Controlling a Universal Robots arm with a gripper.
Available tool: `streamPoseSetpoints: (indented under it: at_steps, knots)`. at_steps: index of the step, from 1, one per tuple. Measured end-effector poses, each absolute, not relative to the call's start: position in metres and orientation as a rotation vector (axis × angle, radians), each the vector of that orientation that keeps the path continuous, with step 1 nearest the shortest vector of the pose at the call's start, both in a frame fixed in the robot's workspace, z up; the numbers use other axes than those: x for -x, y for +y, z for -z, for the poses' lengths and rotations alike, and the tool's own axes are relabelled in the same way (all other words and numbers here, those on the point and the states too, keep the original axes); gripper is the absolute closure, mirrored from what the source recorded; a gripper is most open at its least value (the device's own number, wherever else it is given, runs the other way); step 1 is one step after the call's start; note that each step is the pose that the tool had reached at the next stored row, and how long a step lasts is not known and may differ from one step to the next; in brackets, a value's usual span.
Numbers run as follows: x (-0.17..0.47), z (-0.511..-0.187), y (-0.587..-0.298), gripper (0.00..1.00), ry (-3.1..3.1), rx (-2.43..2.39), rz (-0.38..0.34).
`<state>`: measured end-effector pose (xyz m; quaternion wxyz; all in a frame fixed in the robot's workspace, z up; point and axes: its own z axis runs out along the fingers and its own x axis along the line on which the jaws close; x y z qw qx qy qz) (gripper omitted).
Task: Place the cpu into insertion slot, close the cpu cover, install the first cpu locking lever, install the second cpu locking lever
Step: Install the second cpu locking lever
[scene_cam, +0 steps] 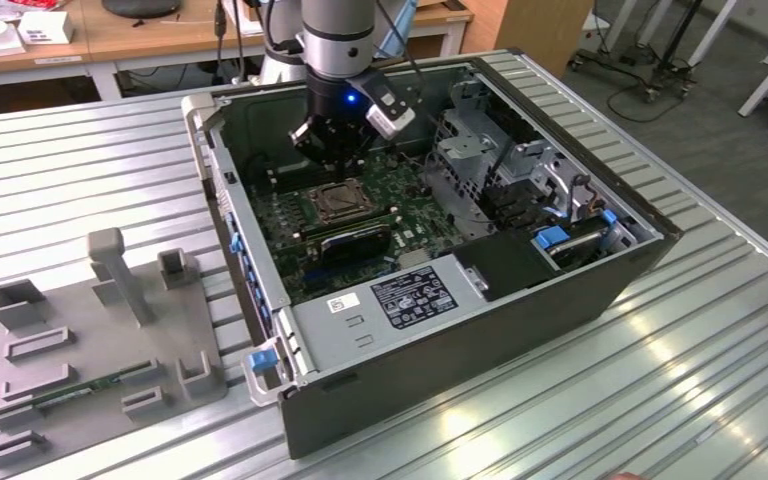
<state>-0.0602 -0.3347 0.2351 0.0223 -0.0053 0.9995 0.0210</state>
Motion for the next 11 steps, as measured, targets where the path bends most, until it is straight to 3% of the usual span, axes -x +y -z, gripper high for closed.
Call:
streamPoseSetpoints:
  at_steps: [11]
  knots:
    - [0.0601, -0.2361, -0.3347, 0.89, 3.101, 0.017, -0.065]
